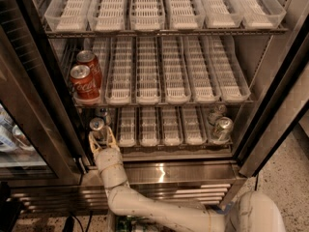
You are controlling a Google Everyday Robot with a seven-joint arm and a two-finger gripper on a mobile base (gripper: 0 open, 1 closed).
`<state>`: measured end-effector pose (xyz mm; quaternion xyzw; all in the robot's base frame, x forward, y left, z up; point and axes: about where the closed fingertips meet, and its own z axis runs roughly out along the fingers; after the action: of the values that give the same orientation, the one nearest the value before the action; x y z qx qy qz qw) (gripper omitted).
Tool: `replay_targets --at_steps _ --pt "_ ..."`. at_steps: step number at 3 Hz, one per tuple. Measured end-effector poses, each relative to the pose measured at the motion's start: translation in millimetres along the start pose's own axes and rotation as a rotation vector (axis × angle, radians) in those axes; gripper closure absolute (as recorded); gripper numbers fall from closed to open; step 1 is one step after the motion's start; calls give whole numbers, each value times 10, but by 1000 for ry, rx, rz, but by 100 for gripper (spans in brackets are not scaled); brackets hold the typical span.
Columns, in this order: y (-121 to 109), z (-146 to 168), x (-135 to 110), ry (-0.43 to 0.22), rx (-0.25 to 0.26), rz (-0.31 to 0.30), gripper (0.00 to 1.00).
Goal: Pick redbull can from bottom shelf of fridge
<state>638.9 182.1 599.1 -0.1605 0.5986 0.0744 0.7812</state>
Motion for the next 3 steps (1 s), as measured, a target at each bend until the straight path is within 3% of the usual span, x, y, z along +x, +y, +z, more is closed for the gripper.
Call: replay_targets --at_steps 1,3 --pt "0 0 0 0 0 0 100" --pt "-50 4 -94 -12 -16 1 100"
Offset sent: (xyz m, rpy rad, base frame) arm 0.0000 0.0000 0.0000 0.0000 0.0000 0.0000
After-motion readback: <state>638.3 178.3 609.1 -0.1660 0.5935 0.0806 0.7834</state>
